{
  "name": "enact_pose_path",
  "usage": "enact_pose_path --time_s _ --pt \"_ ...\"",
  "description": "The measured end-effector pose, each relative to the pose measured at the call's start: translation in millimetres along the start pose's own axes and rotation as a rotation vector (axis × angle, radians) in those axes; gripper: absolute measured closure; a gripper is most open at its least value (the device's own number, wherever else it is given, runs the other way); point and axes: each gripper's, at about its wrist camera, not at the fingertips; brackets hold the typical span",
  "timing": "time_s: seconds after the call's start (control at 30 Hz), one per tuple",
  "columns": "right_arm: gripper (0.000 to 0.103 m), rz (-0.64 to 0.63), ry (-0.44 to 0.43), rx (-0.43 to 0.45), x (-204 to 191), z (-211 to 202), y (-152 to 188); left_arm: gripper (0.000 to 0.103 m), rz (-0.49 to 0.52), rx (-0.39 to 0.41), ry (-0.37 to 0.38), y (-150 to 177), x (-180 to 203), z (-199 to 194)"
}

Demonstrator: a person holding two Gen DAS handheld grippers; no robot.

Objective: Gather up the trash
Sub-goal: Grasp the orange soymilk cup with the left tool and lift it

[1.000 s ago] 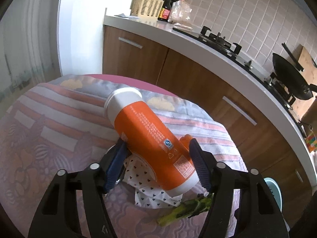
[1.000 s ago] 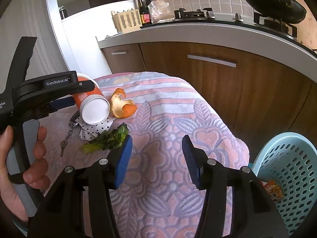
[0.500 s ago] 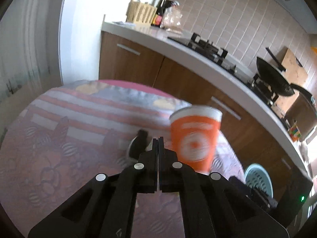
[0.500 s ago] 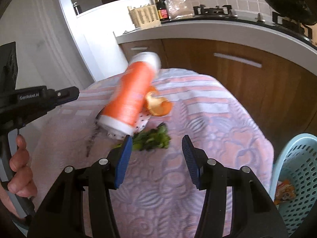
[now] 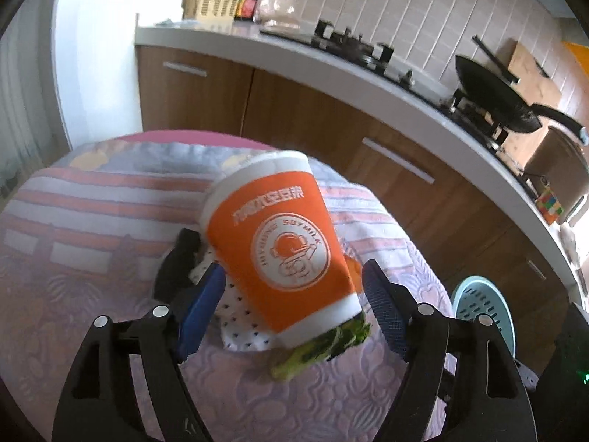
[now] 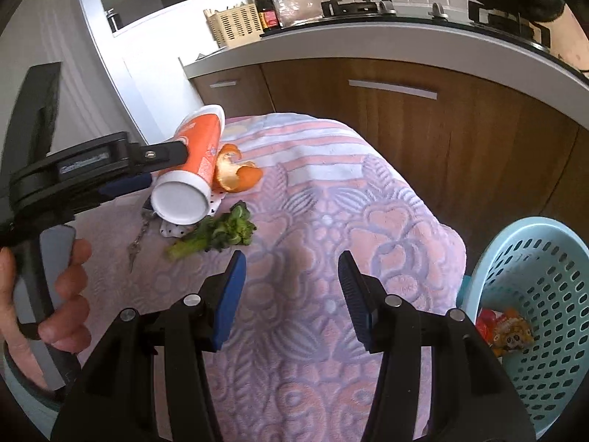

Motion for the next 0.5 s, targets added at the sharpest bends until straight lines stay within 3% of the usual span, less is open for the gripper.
enact_pose_path --time_s 0.2,0.33,0.5 --pt "0.054 0.006 -0.013 -0.007 4.3 3.9 1.7 0.034 -0.084 -0.058 -0.012 -3.7 -7.0 27.4" --pt "0.054 -0.003 -0.015 -0.003 4.9 2.4 0.3 0.04 -0.079 -0.005 -0.007 1.1 -8.1 17.5" --pt "0.054 -0.017 -0.059 -0.003 -9.7 4.8 -6.3 0.04 -0.056 0.082 0.006 11.9 -14.2 -27.8"
Point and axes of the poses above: each gripper's, at about its wrist camera, not at the fingertips, and z roughly the way its jaws point, x to its right, y to its underside, and after that the axes turned 2 degrees about -z, right-handed
